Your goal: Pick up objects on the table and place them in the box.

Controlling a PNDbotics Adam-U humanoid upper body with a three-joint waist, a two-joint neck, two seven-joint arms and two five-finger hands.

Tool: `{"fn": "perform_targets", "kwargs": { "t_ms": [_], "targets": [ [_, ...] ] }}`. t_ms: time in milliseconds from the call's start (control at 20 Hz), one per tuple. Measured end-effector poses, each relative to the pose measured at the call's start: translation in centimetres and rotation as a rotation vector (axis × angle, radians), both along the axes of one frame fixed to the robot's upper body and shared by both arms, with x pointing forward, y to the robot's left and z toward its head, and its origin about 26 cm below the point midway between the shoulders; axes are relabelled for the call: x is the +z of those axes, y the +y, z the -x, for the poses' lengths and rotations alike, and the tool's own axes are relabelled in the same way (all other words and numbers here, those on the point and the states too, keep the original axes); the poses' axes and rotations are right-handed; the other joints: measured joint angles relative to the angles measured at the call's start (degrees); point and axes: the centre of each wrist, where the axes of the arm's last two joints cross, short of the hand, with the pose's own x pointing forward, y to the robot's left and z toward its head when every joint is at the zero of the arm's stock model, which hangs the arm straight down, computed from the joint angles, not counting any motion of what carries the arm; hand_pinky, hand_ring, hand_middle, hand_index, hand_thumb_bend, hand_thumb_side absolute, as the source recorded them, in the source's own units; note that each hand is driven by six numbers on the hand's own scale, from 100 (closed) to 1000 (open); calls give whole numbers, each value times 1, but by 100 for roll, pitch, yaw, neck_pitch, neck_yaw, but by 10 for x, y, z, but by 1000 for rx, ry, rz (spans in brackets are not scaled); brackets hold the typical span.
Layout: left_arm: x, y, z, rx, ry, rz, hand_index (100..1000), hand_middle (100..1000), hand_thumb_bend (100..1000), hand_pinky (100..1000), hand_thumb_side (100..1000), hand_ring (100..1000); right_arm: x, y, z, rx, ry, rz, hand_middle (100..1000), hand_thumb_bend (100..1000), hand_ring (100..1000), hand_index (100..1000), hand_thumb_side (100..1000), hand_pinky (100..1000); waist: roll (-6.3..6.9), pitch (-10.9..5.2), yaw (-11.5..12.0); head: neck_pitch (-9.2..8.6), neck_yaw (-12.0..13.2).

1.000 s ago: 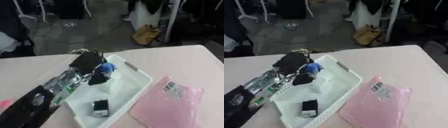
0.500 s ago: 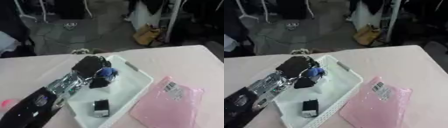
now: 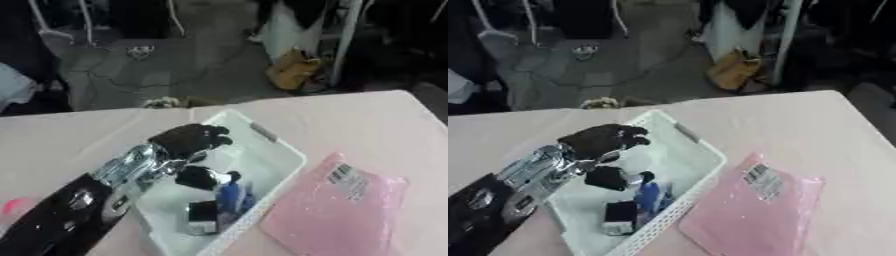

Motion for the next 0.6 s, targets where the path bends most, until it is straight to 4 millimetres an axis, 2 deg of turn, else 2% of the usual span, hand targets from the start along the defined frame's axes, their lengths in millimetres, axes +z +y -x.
{"fn": "perform_targets", "kwargs": {
  "t_ms": [450, 600],
  "targets": [
    [8, -1, 2, -8, -28, 34, 1000, 1000, 512, 1000, 1000, 1000, 0, 0, 0, 0, 1, 0, 761, 100, 813, 750, 1000, 775, 0, 0, -5, 1, 13],
    [23, 7, 2, 16, -86, 60, 1000, 1000, 508, 1000, 1000, 1000, 0, 0, 0, -1, 2, 0, 760, 100, 813, 750, 1000, 775, 0, 0, 13, 4, 62]
  ]
}}
